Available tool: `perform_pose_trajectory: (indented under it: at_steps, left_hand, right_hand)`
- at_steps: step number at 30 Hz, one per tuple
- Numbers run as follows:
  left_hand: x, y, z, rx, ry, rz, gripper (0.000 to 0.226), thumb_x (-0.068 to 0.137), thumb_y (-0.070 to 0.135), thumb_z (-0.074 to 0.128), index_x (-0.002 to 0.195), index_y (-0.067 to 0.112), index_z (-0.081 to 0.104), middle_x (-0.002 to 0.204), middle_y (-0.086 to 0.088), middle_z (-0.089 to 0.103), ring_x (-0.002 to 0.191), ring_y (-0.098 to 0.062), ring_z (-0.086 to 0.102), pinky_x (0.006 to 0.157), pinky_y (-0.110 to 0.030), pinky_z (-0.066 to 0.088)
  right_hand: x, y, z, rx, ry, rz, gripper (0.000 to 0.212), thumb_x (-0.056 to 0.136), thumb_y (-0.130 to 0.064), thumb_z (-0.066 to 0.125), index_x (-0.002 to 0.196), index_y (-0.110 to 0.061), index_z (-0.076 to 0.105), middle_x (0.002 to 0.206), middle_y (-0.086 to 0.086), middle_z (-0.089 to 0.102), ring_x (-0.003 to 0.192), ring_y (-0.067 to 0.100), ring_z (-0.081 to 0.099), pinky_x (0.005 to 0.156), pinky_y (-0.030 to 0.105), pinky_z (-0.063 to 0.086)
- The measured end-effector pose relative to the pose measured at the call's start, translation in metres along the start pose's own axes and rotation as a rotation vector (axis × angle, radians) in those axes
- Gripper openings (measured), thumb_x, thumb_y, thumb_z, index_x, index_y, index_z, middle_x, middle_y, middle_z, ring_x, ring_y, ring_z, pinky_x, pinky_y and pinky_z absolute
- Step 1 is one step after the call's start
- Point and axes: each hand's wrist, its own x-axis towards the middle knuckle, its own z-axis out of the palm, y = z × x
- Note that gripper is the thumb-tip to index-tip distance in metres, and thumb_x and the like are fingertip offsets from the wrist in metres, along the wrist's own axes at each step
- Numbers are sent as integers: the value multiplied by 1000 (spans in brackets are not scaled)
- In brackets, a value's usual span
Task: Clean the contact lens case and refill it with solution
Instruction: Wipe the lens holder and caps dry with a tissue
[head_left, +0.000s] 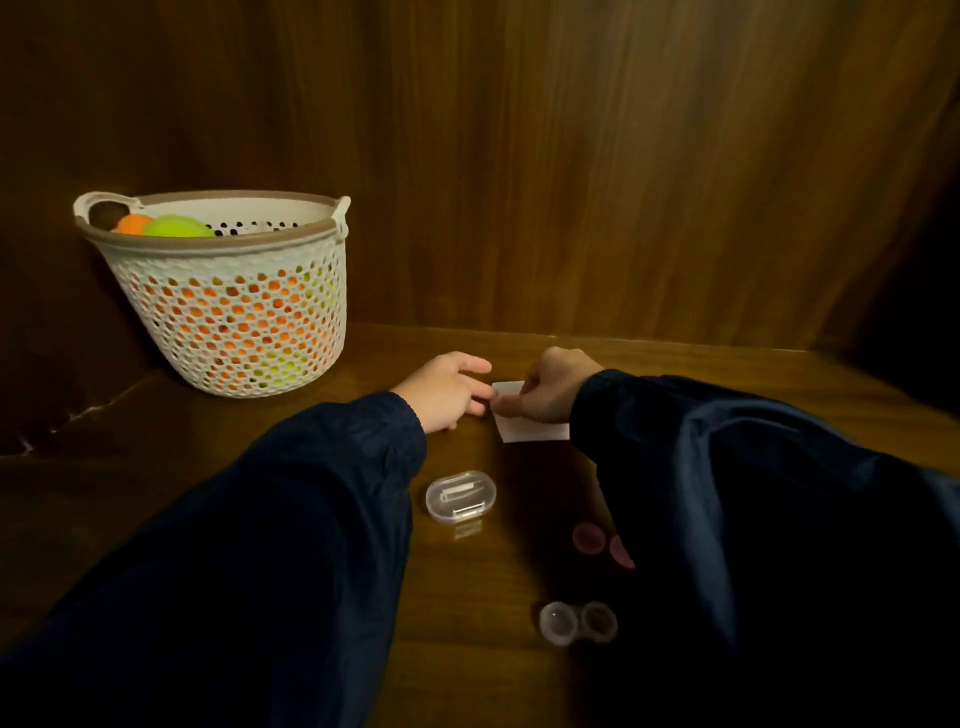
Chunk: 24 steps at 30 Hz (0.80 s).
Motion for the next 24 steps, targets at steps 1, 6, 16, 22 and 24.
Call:
perform_pose_trajectory:
  at_steps: [1, 6, 16, 22, 24]
  left_hand:
    - [2, -2, 1, -14, -4, 1, 61, 98, -18, 36, 152, 10, 44, 139, -13, 66, 113, -21, 66, 53, -25, 39]
    - [3, -10, -3, -88, -37, -8, 71, 92, -28, 33, 156, 4, 36, 148, -19, 59, 133, -29, 60, 46, -9, 45]
    - [6, -15, -4, -65, -51, -11, 75, 91, -24, 39, 159, 8, 31, 153, -11, 56, 132, -26, 61, 63, -19, 45]
    - [6, -12, -4, -67, -24, 4, 70, 95, -10, 60, 157, 15, 38, 149, -1, 60, 126, -26, 64, 66, -23, 45]
    - [6, -8, -5, -71, -9, 7, 70, 94, -10, 61, 156, 17, 41, 147, 1, 62, 124, -24, 65, 64, -23, 45]
  right_hand:
    - [3, -3, 2, -19, -4, 17, 64, 81, -72, 74, 110, -15, 74, 102, 3, 71, 85, 18, 64, 61, 29, 48]
    - [9, -7, 8, -34, -5, 69, 60, 71, -70, 83, 86, -15, 64, 84, 0, 65, 76, 17, 62, 53, 28, 42]
    - [0, 1, -3, 102, -59, 88, 54, 88, -49, 80, 127, -13, 72, 123, 7, 71, 109, 22, 66, 88, 34, 57]
    - [-4, 12, -11, 286, -124, 99, 29, 90, -31, 82, 109, -9, 81, 95, 7, 76, 75, 16, 65, 65, 27, 52]
    - [-2, 21, -11, 391, -119, 100, 25, 85, -30, 88, 101, -11, 84, 96, 7, 80, 74, 14, 67, 64, 26, 53]
